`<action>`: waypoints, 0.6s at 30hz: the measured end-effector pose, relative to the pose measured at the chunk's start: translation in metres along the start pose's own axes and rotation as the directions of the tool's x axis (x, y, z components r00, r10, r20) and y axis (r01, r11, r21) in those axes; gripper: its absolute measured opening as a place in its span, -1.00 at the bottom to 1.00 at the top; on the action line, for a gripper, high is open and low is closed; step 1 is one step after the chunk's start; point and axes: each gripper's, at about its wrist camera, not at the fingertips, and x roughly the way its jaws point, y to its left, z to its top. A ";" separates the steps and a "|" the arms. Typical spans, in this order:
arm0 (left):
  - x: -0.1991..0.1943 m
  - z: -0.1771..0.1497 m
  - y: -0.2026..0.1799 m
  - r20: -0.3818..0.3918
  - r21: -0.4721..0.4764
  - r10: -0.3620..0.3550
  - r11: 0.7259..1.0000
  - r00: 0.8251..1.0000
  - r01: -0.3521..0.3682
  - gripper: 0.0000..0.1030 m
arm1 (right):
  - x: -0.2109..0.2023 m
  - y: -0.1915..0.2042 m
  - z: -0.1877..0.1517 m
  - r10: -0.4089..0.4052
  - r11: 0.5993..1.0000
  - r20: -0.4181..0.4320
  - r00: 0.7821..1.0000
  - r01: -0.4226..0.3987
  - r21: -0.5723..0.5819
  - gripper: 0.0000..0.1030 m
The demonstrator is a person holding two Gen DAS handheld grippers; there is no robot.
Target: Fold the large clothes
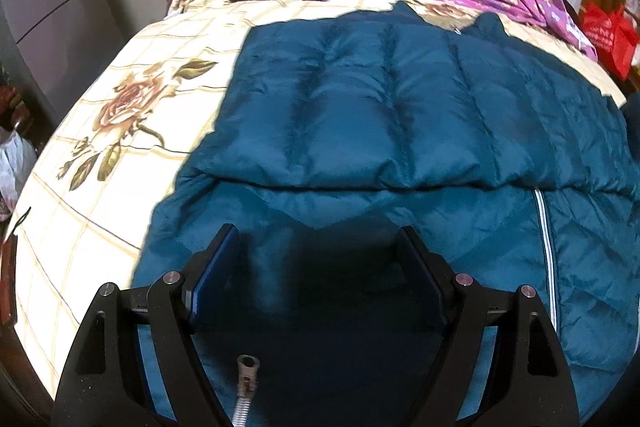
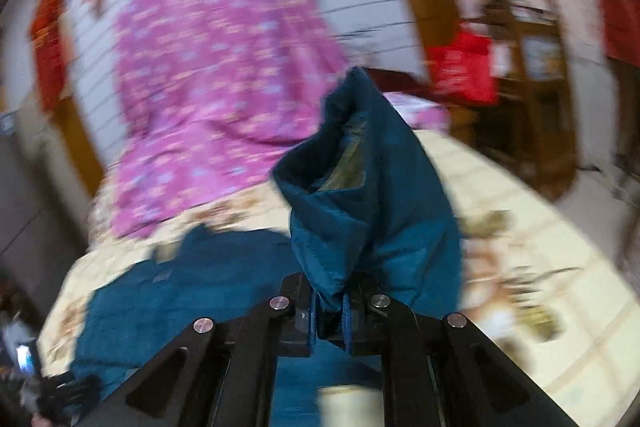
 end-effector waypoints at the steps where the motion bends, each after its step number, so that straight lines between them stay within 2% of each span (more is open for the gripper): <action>1: -0.001 0.001 0.003 0.004 -0.007 0.002 1.000 1.000 -0.002 0.56 | 0.002 0.025 -0.005 0.037 0.999 -0.005 0.999 -0.037 -0.027 -0.83; 5: -0.005 0.006 0.019 0.011 -0.045 -0.015 0.999 1.000 0.016 0.56 | 0.029 0.112 -0.025 0.153 0.983 -0.054 0.987 -0.158 -0.094 -0.83; 8: -0.004 0.009 0.029 0.007 -0.069 -0.020 0.997 1.000 0.021 0.56 | 0.061 0.163 -0.048 0.230 0.966 -0.116 0.966 -0.241 -0.091 -0.83; 13: 0.001 0.011 0.039 -0.010 -0.093 -0.026 0.995 1.000 0.025 0.56 | 0.115 0.225 -0.103 0.332 0.929 -0.248 0.910 -0.361 -0.084 -0.83; 16: 0.004 0.011 0.044 -0.020 -0.105 -0.036 0.994 0.999 0.034 0.56 | 0.138 0.243 -0.129 0.305 0.930 -0.339 0.890 -0.355 -0.096 -0.83; 18: 0.004 0.011 0.047 -0.022 -0.113 -0.035 0.993 0.999 0.032 0.56 | 0.144 0.252 -0.136 0.274 0.934 -0.355 0.894 -0.335 -0.122 -0.81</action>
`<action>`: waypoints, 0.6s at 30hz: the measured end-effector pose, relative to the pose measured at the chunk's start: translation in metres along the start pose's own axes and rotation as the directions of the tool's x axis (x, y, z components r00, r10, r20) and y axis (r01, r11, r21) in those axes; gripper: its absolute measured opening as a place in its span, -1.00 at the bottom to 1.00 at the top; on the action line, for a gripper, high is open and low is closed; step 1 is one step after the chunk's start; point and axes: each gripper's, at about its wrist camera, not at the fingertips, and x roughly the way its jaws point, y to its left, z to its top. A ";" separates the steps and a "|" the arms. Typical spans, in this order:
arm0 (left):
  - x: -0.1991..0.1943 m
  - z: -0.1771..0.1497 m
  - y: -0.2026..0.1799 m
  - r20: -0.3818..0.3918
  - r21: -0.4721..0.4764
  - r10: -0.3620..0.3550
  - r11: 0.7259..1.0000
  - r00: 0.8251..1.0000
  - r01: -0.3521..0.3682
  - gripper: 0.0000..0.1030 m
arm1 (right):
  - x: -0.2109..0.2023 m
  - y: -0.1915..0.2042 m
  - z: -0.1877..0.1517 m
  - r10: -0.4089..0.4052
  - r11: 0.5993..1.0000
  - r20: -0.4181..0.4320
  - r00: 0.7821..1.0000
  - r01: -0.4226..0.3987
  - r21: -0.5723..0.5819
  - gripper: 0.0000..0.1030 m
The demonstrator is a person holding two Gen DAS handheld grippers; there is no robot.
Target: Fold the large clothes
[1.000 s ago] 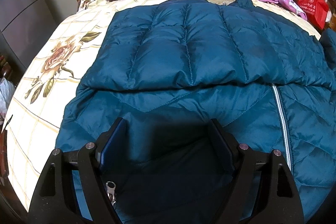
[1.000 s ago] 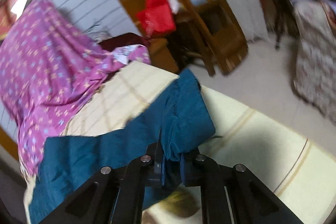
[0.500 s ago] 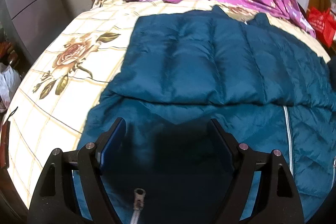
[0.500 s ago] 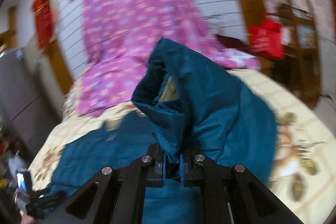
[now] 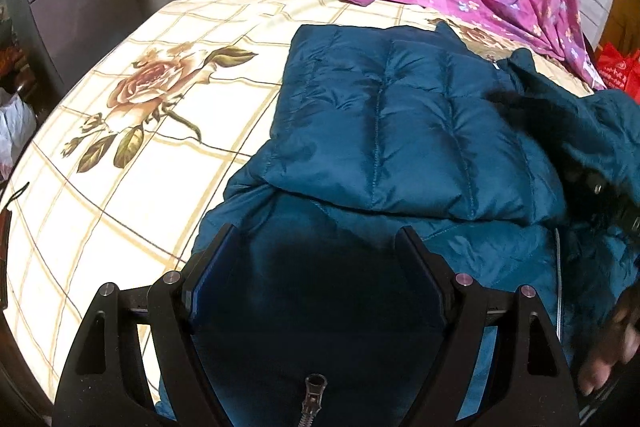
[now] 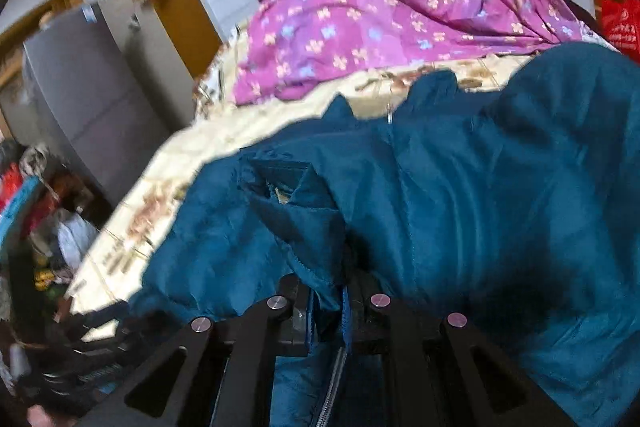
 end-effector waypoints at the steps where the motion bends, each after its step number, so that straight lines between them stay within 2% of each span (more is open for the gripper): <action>1: 0.001 0.000 0.000 -0.002 -0.002 0.000 1.000 1.000 0.000 0.56 | 0.001 0.003 -0.002 -0.003 1.000 -0.004 1.000 0.003 -0.017 -0.80; 5: 0.002 -0.002 -0.002 0.001 0.004 0.002 1.000 1.000 -0.002 0.56 | -0.006 0.008 -0.005 0.003 0.999 -0.019 1.000 -0.004 -0.034 -0.69; 7: 0.000 -0.002 -0.005 0.009 0.005 -0.009 1.000 1.000 0.009 0.56 | -0.016 0.007 -0.011 0.008 0.999 -0.007 1.000 -0.008 -0.037 -0.41; 9: -0.003 -0.003 -0.008 0.032 0.012 0.002 1.000 0.999 -0.002 0.56 | -0.024 0.008 -0.018 0.018 0.999 0.017 1.000 -0.017 -0.050 0.21; 11: -0.007 -0.004 -0.010 0.050 0.017 0.005 1.000 0.999 -0.006 0.56 | -0.035 0.008 -0.022 0.000 0.998 0.047 0.999 0.004 -0.069 0.44; 15: -0.016 -0.006 -0.018 0.090 0.053 -0.027 0.998 0.996 0.022 0.56 | -0.053 0.006 -0.026 -0.018 0.999 -0.003 1.000 0.018 -0.050 0.44; 17: -0.022 -0.008 -0.026 0.098 0.075 -0.092 0.994 0.991 0.085 0.56 | -0.071 0.003 -0.032 -0.108 0.993 -0.014 0.994 0.107 -0.045 0.45; 18: -0.028 -0.011 -0.032 0.097 0.086 -0.165 0.984 0.982 0.157 0.56 | -0.081 -0.002 -0.038 -0.205 0.978 -0.014 0.979 0.204 -0.045 0.46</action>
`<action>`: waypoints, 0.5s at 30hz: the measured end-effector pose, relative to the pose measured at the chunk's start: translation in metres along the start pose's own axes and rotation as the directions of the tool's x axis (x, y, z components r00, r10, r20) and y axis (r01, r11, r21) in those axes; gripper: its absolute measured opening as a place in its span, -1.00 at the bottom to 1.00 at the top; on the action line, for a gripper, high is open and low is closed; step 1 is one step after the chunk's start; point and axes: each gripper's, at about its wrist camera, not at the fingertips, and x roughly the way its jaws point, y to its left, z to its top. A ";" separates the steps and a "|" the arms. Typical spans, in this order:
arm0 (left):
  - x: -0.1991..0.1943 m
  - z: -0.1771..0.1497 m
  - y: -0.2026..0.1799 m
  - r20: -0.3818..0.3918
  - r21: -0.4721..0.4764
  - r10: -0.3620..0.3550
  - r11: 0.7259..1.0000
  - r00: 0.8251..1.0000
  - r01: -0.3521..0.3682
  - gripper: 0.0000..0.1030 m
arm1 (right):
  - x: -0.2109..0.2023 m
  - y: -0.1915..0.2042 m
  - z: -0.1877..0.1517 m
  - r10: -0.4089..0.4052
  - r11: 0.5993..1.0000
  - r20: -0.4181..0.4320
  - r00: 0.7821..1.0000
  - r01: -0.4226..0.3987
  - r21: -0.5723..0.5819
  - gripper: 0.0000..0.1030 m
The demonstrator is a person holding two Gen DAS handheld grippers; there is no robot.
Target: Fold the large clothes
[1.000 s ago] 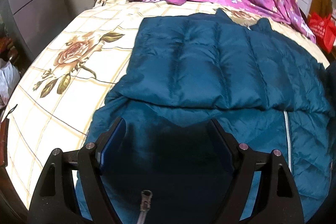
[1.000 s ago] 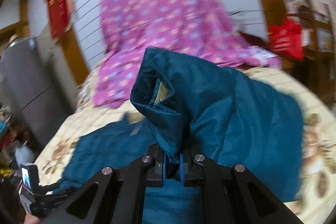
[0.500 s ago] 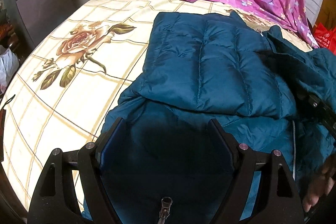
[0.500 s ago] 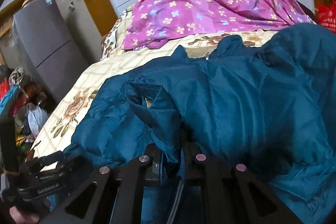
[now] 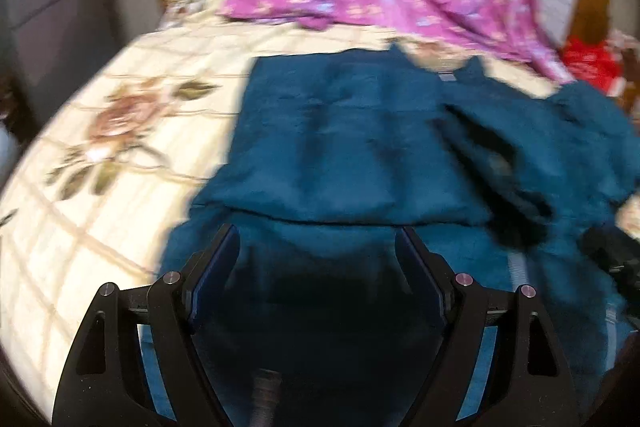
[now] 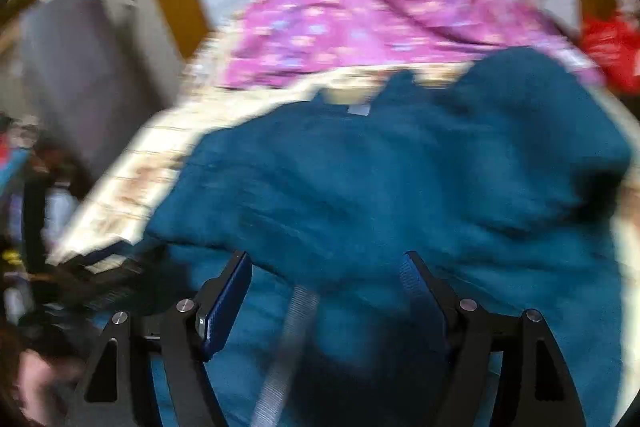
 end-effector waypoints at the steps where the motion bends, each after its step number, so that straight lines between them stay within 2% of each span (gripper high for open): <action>1: -0.003 -0.001 -0.006 0.004 0.006 -0.048 0.999 0.999 0.048 0.56 | -0.008 -0.009 -0.006 -0.093 0.996 -0.005 0.996 0.093 0.010 0.47; 2: -0.004 -0.001 -0.017 -0.006 0.017 -0.101 0.995 0.995 0.101 0.56 | -0.013 -0.017 -0.013 -0.146 0.989 -0.008 0.989 0.147 0.029 0.50; 4: -0.004 0.000 -0.034 -0.038 0.029 -0.161 0.986 0.986 0.162 0.56 | -0.021 -0.043 -0.030 -0.223 0.966 -0.050 0.973 0.228 0.123 0.50; 5: -0.002 0.003 -0.047 -0.046 0.042 -0.187 0.981 0.981 0.189 0.56 | -0.022 -0.054 -0.038 -0.234 0.956 -0.074 0.969 0.243 0.165 0.50; 7: 0.001 0.009 -0.066 -0.041 0.045 -0.190 0.980 0.981 0.192 0.56 | -0.021 -0.070 -0.050 -0.206 0.950 -0.130 0.970 0.230 0.211 0.50; 9: 0.013 0.019 -0.079 -0.049 0.000 -0.184 0.983 0.982 0.184 0.56 | -0.018 -0.072 -0.053 -0.191 0.965 -0.148 0.970 0.213 0.152 0.50; 11: 0.029 0.025 -0.085 -0.079 -0.050 -0.166 0.985 0.983 0.163 0.56 | -0.019 -0.075 -0.056 -0.206 0.967 -0.152 0.967 0.224 0.117 0.50; 15: 0.043 0.029 -0.082 -0.102 -0.168 -0.172 0.974 0.980 0.154 0.56 | -0.029 -0.088 -0.059 -0.149 0.972 -0.137 0.979 0.170 0.162 0.50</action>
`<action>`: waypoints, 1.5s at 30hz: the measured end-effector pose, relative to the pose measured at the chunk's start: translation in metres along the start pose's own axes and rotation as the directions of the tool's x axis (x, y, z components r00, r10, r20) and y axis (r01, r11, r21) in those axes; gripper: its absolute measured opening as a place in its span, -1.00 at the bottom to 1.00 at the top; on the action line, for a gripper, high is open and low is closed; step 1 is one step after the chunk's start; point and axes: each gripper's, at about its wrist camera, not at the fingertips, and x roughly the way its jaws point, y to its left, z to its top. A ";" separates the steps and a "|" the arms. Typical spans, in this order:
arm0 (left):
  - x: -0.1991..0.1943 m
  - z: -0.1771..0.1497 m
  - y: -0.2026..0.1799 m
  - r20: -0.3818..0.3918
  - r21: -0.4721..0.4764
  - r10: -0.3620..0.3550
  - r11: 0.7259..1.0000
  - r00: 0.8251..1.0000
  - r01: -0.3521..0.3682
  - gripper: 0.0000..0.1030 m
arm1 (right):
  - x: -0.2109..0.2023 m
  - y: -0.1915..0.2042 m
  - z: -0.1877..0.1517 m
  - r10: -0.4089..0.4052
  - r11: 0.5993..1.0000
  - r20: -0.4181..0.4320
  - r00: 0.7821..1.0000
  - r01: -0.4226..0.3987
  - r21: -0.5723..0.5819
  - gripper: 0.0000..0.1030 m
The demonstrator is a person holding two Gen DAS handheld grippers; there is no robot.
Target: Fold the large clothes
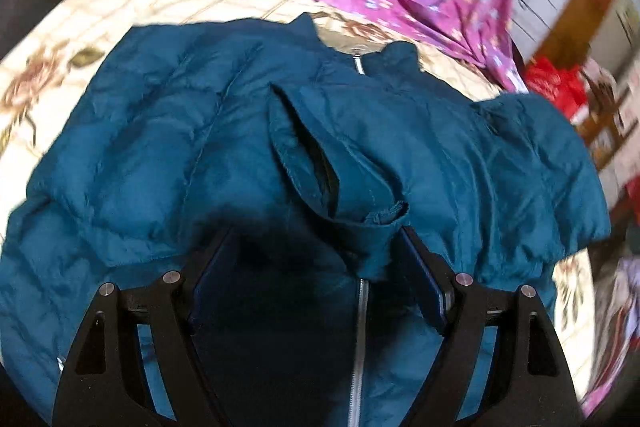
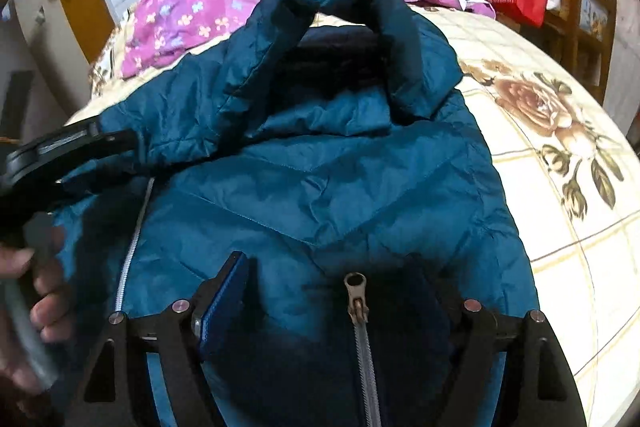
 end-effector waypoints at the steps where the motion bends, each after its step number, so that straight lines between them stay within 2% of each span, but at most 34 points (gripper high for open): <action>1: -0.004 -0.003 0.002 0.006 -0.021 -0.028 0.999 1.000 0.028 0.56 | 0.000 -0.002 0.000 0.009 1.000 -0.010 1.000 -0.009 -0.001 0.50; 6: -0.017 -0.015 0.011 0.039 -0.067 -0.125 0.990 0.991 0.127 0.56 | 0.004 0.002 -0.004 0.010 0.999 -0.046 0.999 -0.012 -0.052 0.51; 8: -0.019 -0.014 0.009 0.053 -0.064 -0.125 0.990 0.991 0.129 0.56 | 0.006 0.005 -0.006 -0.006 0.997 -0.055 0.998 0.001 -0.080 0.53; 12: -0.034 -0.016 0.008 0.100 -0.031 -0.201 0.978 0.974 0.205 0.56 | 0.008 0.010 -0.010 -0.033 0.992 -0.053 0.998 0.026 -0.127 0.57; 13: -0.034 -0.016 0.006 0.109 -0.007 -0.202 0.979 0.973 0.204 0.56 | 0.008 0.010 -0.010 -0.036 0.991 -0.053 0.998 0.029 -0.129 0.57; 15: -0.021 -0.012 0.005 0.090 0.014 -0.140 0.990 0.986 0.139 0.56 | 0.009 0.010 -0.010 -0.037 0.991 -0.054 0.998 0.030 -0.130 0.58; 17: -0.004 -0.004 0.011 0.047 -0.024 -0.162 0.986 0.986 0.164 0.56 | 0.009 0.010 -0.011 -0.039 0.991 -0.053 0.998 0.032 -0.126 0.60; 21: 0.008 0.002 0.012 0.040 -0.065 -0.146 0.987 0.989 0.148 0.54 | 0.010 0.015 -0.012 -0.047 0.990 -0.054 0.997 0.039 -0.138 0.64; 22: 0.009 0.002 0.012 0.044 -0.071 -0.137 0.988 0.990 0.140 0.24 | 0.010 0.015 -0.012 -0.048 0.990 -0.055 0.997 0.040 -0.139 0.65; 23: 0.009 0.002 0.012 0.041 -0.073 -0.119 0.990 0.992 0.121 -0.30 | 0.011 0.016 -0.012 -0.048 0.989 -0.057 0.997 0.040 -0.141 0.67; 24: 0.011 0.002 0.012 0.027 -0.075 -0.120 0.990 0.992 0.121 -0.60 | 0.012 0.016 -0.012 -0.050 0.989 -0.059 0.997 0.041 -0.144 0.68; 26: 0.007 0.000 0.012 0.031 -0.061 -0.129 0.990 0.991 0.130 -0.82 | 0.012 0.017 -0.012 -0.053 0.988 -0.058 0.997 0.044 -0.146 0.69; 31: -0.028 0.008 0.021 0.119 0.017 -0.098 0.995 0.988 0.097 -0.85 | 0.012 0.016 -0.013 -0.049 0.989 -0.062 0.997 0.039 -0.146 0.70; 34: -0.048 0.026 0.045 0.167 0.023 -0.079 0.997 0.983 0.076 -0.85 | 0.012 0.015 -0.013 -0.041 0.990 -0.065 0.997 0.031 -0.139 0.71; 38: -0.067 0.045 0.079 0.205 0.035 -0.036 0.999 0.978 0.030 -0.85 | 0.015 0.014 -0.014 -0.031 0.991 -0.072 0.997 0.022 -0.134 0.84; 42: -0.065 0.060 0.095 0.210 0.077 0.000 0.997 0.978 -0.016 -0.85 | 0.018 0.016 -0.016 -0.026 0.990 -0.076 0.997 0.015 -0.139 0.95; 45: -0.046 0.069 0.109 0.189 0.088 0.097 0.989 0.977 -0.115 -0.85 | 0.021 0.017 -0.016 -0.022 0.989 -0.090 0.996 0.009 -0.147 1.00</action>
